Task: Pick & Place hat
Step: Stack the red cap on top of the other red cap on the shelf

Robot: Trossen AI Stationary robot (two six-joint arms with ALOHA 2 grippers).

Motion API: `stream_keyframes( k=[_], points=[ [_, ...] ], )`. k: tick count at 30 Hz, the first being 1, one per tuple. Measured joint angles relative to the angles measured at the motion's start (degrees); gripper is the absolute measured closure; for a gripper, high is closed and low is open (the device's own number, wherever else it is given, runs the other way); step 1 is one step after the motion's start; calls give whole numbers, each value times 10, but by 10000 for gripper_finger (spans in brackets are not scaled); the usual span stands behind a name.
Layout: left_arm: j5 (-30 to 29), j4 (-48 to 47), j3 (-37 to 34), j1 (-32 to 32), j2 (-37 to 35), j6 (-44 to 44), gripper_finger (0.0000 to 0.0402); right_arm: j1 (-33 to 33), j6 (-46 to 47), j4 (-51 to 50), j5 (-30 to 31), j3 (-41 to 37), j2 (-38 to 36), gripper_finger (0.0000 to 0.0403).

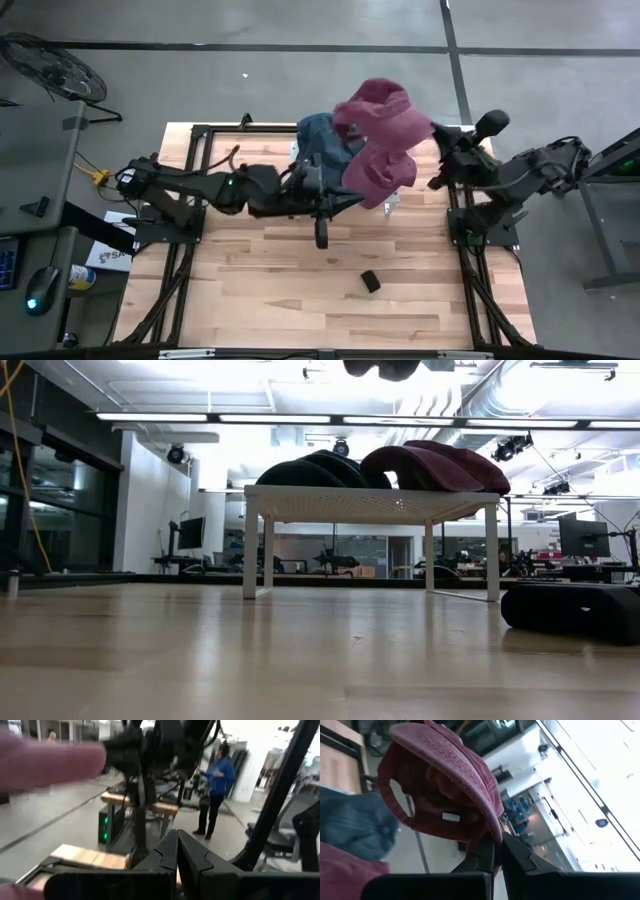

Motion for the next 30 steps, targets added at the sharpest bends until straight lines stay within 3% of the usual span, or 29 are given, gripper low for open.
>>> stream_keyframes(
  k=[5, 8, 12, 18, 24, 30],
  points=[
    [34, -56, 0, 35, 0, -14, 401, -30, 0, 5, 33, 0, -25, 397],
    [85, -62, -23, 57, -1, -16, 401, -58, 0, 15, 41, 1, -33, 397],
    [144, -54, -96, 86, -18, -38, 401, -101, 5, 17, 64, 1, -27, 397],
    [244, 44, -232, 127, -88, -60, 401, -151, 12, 37, 69, 1, -13, 397],
    [252, 56, -369, 150, -217, -76, 401, -193, 70, 37, 49, 1, 0, 397],
    [194, 63, -484, 147, -348, -119, 401, -233, 145, 10, -32, 1, 24, 397]
  ],
)
